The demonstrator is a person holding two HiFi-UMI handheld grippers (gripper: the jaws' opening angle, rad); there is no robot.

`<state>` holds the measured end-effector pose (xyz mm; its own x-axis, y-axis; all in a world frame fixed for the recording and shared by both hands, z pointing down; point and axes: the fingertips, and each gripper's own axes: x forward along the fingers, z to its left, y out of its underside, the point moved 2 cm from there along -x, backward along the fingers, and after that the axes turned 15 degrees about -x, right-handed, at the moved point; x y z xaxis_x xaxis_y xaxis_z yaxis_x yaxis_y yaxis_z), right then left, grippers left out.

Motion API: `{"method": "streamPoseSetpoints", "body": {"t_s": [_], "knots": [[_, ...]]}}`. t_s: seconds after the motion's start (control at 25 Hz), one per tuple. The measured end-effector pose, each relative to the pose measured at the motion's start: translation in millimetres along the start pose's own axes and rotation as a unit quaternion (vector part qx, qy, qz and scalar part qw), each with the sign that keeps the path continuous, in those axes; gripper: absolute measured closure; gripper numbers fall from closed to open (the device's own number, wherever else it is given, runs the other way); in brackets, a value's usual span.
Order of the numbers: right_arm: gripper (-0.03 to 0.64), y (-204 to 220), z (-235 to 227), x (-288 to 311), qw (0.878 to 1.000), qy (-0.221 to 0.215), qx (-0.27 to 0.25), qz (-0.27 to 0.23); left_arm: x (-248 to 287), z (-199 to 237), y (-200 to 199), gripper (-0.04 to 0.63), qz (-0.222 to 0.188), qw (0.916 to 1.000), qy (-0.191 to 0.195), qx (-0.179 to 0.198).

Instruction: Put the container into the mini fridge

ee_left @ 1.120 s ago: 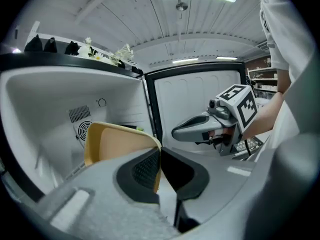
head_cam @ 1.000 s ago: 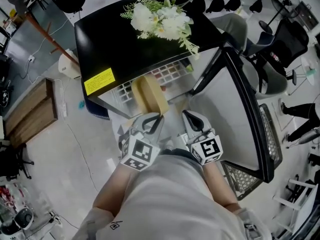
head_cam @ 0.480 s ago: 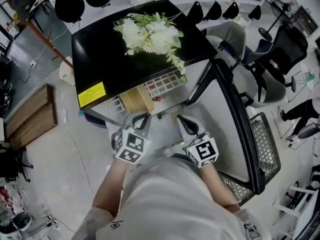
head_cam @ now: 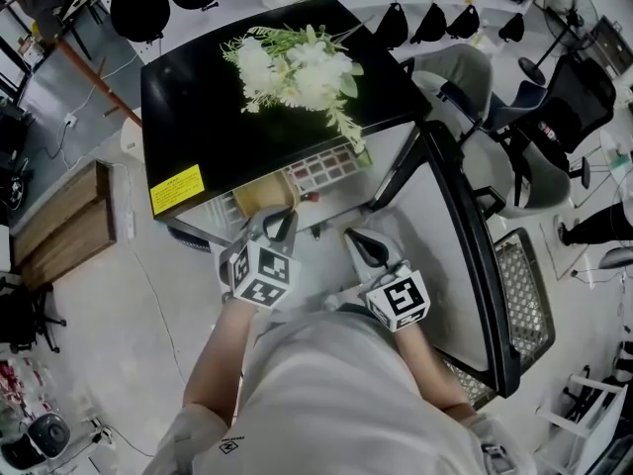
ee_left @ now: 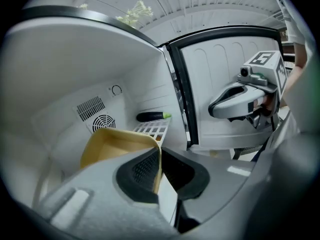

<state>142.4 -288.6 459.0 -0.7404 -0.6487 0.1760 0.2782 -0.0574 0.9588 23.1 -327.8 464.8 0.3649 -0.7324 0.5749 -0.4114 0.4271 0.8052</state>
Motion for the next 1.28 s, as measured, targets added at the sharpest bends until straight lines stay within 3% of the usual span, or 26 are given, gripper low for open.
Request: {"method": "streamPoseSetpoints", "body": {"t_s": [0.52, 1.16, 1.28], "knots": [[0.613, 3.9, 3.5, 7.2, 1.0, -0.02, -0.001, 0.001, 9.8, 36.4, 8.9, 0.566, 0.02, 0.9987, -0.045, 0.007], [0.613, 6.2, 3.5, 7.0, 1.0, -0.027, 0.002, 0.003, 20.9, 47.1, 6.0, 0.555, 0.025, 0.9968, -0.075, 0.007], [0.614, 7.3, 4.9, 6.9, 1.0, -0.028, 0.003, 0.004, 22.9, 47.3, 6.0, 0.507, 0.025, 0.997, -0.073, 0.002]]}}
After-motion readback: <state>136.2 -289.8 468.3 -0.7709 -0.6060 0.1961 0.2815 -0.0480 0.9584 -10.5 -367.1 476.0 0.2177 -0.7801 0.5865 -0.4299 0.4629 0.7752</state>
